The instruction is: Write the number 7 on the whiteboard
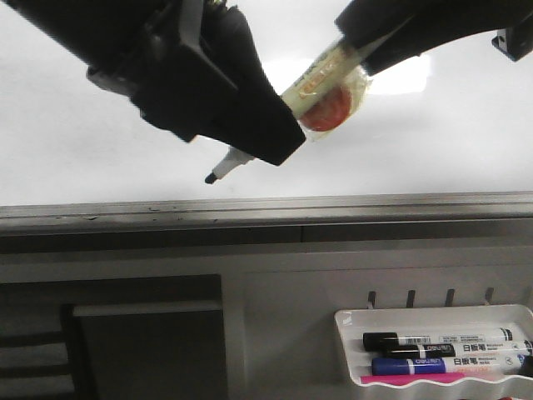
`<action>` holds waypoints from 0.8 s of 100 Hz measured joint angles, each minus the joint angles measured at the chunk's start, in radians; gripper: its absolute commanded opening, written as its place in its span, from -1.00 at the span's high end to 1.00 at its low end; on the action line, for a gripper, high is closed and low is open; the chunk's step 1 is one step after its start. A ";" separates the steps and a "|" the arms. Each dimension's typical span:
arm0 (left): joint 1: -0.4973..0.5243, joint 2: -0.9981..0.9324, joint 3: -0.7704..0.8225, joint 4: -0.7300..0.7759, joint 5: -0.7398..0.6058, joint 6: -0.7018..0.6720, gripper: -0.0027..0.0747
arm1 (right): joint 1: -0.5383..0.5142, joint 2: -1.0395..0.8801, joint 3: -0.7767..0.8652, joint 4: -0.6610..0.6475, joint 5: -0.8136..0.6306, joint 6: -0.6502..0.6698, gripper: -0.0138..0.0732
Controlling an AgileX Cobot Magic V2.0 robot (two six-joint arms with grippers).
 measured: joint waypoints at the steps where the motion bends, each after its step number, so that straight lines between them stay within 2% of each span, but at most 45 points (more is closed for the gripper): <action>1: 0.000 0.000 0.000 0.000 0.000 0.000 0.51 | 0.000 0.000 0.000 0.000 0.000 0.001 0.84; 13: 0.005 0.000 -0.012 -0.016 0.003 0.000 -0.12 | 0.000 0.000 -0.001 0.002 0.000 0.001 0.84; 20: 0.021 -0.004 -0.017 -0.030 0.004 0.000 -0.31 | 0.000 0.000 -0.001 0.006 0.001 -0.004 0.84; 35: 0.099 -0.053 -0.021 -0.095 0.010 0.000 -0.29 | 0.000 -0.016 -0.001 0.035 -0.005 -0.046 0.84; 49: 0.229 -0.129 -0.021 -0.170 0.027 0.000 -0.29 | 0.000 -0.067 0.012 0.030 -0.055 -0.066 0.84; 66: 0.415 -0.238 0.019 -0.259 -0.002 0.000 -0.29 | 0.002 -0.169 0.069 0.028 -0.257 -0.109 0.84; 80: 0.526 -0.319 0.095 -0.326 -0.050 0.000 -0.29 | 0.002 -0.217 0.096 0.045 -0.408 -0.149 0.84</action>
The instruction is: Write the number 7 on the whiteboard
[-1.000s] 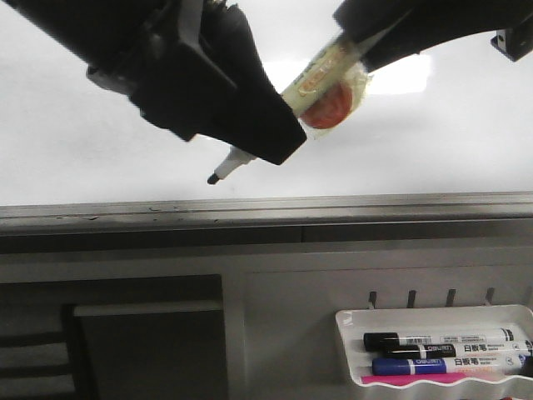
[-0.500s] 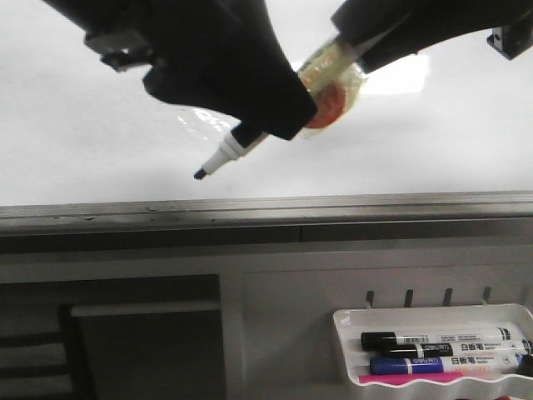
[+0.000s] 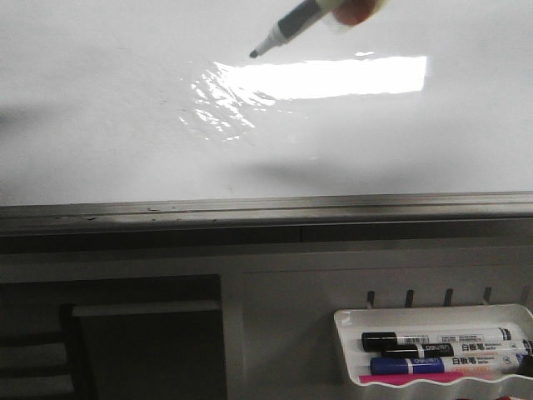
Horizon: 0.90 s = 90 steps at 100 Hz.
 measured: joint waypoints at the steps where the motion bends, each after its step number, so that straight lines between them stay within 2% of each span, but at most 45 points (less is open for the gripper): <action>1: 0.004 -0.007 0.008 -0.008 -0.004 0.000 -0.29 | 0.000 0.000 0.000 0.000 -0.009 -0.003 0.84; 17: 0.060 -0.061 0.086 -0.079 -0.095 0.000 -0.29 | 0.000 0.018 0.006 0.098 -0.096 -0.105 0.84; 44: 0.062 -0.078 0.107 -0.112 -0.141 0.000 -0.29 | 0.000 0.100 0.007 0.266 -0.196 -0.257 0.84; 72: 0.062 -0.078 0.107 -0.117 -0.156 0.000 -0.29 | 0.000 0.166 0.009 0.300 -0.263 -0.291 0.82; 90: 0.062 -0.078 0.107 -0.117 -0.158 0.000 -0.29 | 0.001 0.167 0.009 0.274 -0.275 -0.288 0.82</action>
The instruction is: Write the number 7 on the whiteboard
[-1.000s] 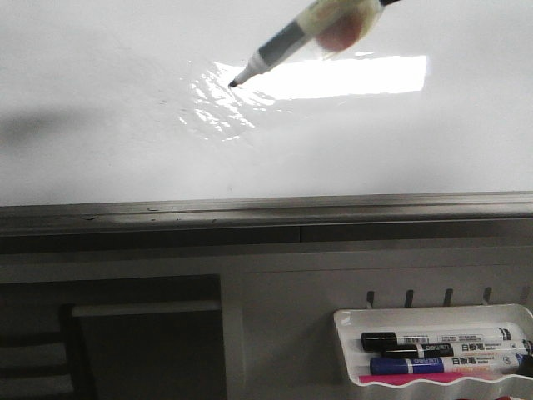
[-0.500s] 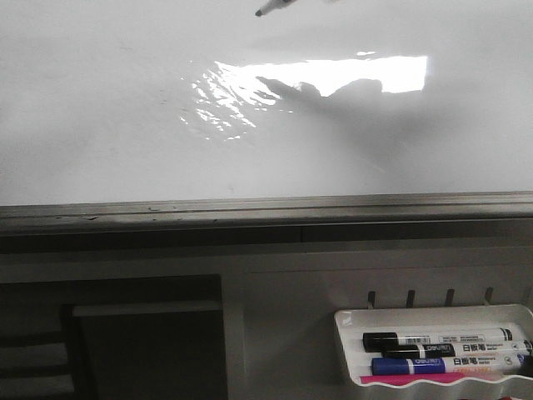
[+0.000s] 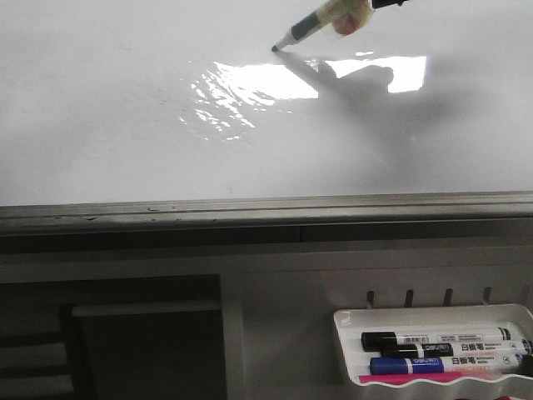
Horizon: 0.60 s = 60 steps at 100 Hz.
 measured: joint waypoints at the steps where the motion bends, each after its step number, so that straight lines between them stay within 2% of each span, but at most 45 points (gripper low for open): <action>1: 0.000 0.000 0.000 0.000 0.000 0.000 -0.29 | 0.000 0.000 0.000 -0.006 0.000 0.006 0.82; 16: 0.000 0.000 0.000 -0.002 0.000 0.000 -0.29 | -0.014 -0.035 0.001 -0.130 -0.008 0.123 0.82; 29: 0.000 0.000 0.000 -0.002 0.000 0.000 -0.29 | -0.077 -0.081 0.002 -0.246 0.009 0.229 0.82; 44: 0.000 0.000 0.000 -0.002 0.000 0.000 -0.29 | -0.135 -0.100 0.002 -0.278 0.049 0.259 0.82; 60: 0.000 0.000 0.000 -0.002 -0.001 0.000 -0.29 | -0.142 -0.104 0.043 -0.282 0.086 0.263 0.82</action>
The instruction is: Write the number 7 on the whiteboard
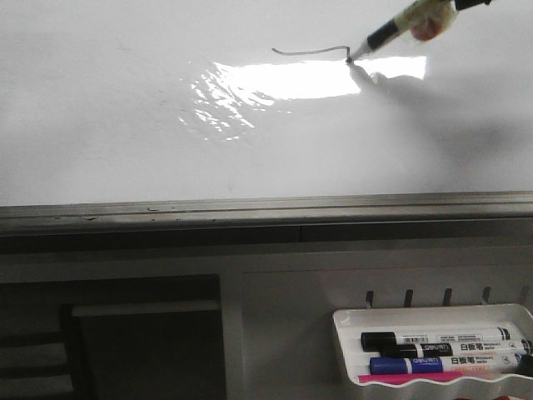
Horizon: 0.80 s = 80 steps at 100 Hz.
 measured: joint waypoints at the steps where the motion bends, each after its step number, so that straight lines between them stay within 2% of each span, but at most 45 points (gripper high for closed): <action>1: 0.000 0.000 0.000 0.000 0.000 0.000 -0.29 | 0.000 0.000 0.007 0.000 0.002 0.000 0.82; 22: 0.000 0.000 0.000 0.000 0.000 0.000 -0.29 | 0.000 -0.045 0.123 -0.010 0.046 0.003 0.82; 32: 0.000 0.000 0.000 -0.002 0.000 0.000 -0.29 | -0.004 -0.121 0.127 -0.015 0.058 0.005 0.82; 43: -0.028 0.000 0.000 -0.004 0.002 0.005 -0.29 | -0.004 -0.220 0.091 -0.015 0.134 0.031 0.82; 60: -0.170 0.000 0.000 -0.006 0.000 0.070 -0.29 | -0.004 -0.244 0.012 -0.015 0.319 0.081 0.82; 80: -0.420 0.022 0.000 -0.008 -0.058 0.170 -0.29 | -0.004 -0.184 -0.041 -0.016 0.442 0.107 0.82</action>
